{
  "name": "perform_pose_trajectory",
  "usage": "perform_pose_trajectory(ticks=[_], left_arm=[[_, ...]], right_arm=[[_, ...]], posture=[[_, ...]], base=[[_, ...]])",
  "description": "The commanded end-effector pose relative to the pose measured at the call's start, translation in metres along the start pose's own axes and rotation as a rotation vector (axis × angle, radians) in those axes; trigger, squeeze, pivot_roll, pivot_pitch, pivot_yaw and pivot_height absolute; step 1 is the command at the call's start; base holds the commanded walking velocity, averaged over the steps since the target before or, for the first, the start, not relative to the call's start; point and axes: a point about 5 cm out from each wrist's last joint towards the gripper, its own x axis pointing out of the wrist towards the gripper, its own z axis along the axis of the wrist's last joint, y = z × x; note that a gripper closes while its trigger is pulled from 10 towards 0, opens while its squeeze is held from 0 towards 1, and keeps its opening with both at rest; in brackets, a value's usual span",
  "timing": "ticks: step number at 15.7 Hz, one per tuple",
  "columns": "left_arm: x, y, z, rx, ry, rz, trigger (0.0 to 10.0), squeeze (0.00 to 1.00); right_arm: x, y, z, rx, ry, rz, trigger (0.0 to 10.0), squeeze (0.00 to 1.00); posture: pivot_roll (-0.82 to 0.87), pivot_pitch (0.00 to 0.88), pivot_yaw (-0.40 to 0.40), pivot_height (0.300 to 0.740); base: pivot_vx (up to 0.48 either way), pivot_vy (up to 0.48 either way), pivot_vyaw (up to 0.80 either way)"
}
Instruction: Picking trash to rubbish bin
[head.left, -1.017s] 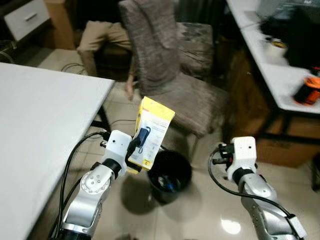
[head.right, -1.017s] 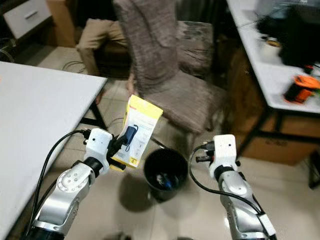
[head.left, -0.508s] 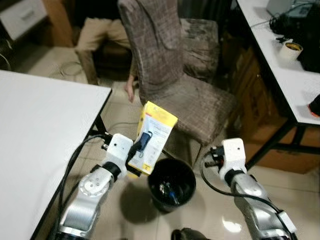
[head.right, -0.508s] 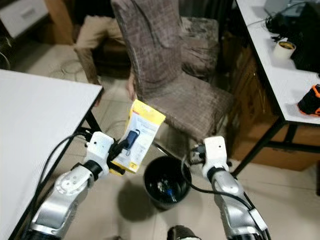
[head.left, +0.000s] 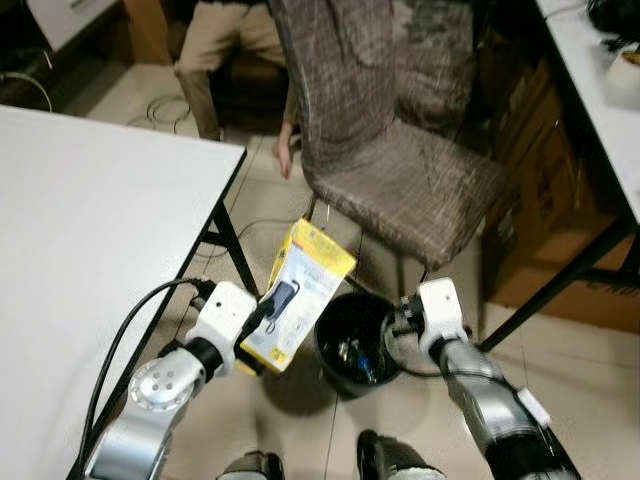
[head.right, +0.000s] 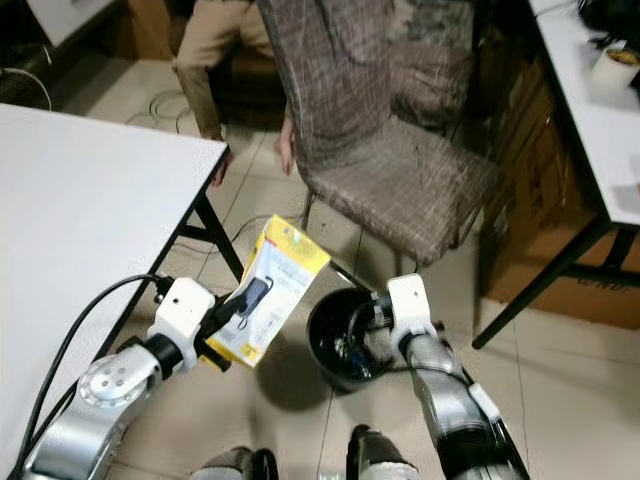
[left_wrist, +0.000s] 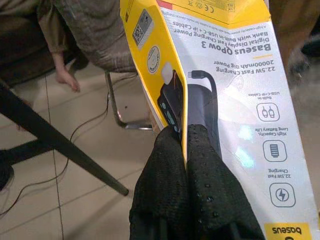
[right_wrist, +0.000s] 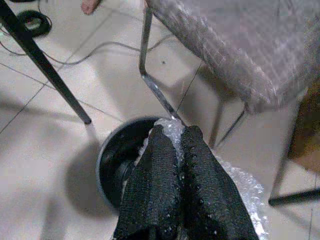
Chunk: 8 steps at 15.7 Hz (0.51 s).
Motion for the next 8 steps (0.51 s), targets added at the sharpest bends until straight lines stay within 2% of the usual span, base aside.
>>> perform_pose_trajectory(ticks=[1,4,5,6,8], left_arm=[[-0.005,0.000,0.000,-0.007,0.004,-0.005,10.0,0.00],[-0.011,-0.002,0.000,-0.019,0.016,-0.004,10.0,0.00],[-0.012,-0.001,0.000,-0.014,0.023,0.000,10.0,0.00],[-0.013,-0.001,-0.001,-0.022,0.024,0.006,10.0,0.00],[-0.013,-0.001,0.000,-0.019,0.023,0.006,10.0,0.00]], right_arm=[[0.002,0.002,-0.002,-0.015,-0.003,0.011,10.0,0.00],[0.011,0.000,0.003,-0.038,-0.030,0.001,10.0,0.00],[0.012,-0.001,0.003,-0.038,-0.032,-0.001,10.0,0.05],[0.013,-0.002,0.004,-0.018,-0.034,0.002,10.0,1.00],[0.015,-0.001,0.004,-0.043,-0.046,0.010,10.0,1.00]], posture=[[-0.02,0.247,0.023,0.740],[-0.01,0.252,0.020,0.740],[0.00,0.254,0.018,0.740],[0.00,0.255,0.018,0.740],[-0.01,0.252,0.016,0.740]], base=[[0.000,0.000,0.00],[0.000,0.000,0.00],[0.000,0.000,0.00],[0.000,0.000,0.00],[0.000,0.000,0.00]])
